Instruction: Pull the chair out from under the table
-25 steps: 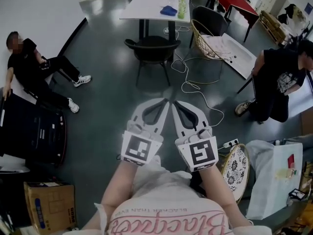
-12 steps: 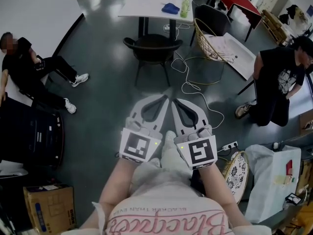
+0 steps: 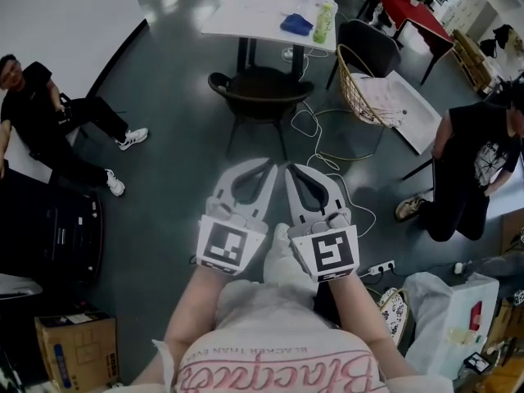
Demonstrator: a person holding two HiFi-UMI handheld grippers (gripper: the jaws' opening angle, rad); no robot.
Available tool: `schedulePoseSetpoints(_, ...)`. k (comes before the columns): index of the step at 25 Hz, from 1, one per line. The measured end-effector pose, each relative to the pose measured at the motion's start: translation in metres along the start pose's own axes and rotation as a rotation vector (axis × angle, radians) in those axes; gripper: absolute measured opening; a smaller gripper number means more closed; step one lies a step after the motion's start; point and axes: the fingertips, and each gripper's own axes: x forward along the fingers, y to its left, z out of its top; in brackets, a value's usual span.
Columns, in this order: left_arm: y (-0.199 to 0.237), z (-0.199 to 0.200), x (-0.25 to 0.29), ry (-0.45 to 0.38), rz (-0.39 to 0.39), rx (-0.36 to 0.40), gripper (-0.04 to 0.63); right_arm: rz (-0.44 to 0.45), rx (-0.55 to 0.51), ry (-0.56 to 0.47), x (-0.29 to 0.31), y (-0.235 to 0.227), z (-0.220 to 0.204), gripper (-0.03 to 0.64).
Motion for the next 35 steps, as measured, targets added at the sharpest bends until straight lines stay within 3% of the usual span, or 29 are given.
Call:
schedulePoseSetpoints(20,0.092,-0.036,0.193,0.077,0.102,-0.035,0.003,0.109,0.036,0.030,0.150,-0.157,-0.036,0.005)
schedulePoseSetpoints(35,0.169,-0.099,0.249,0.170,0.131,-0.157,0.005,0.139,0.074,0.095,0.245,-0.188,-0.074,0.005)
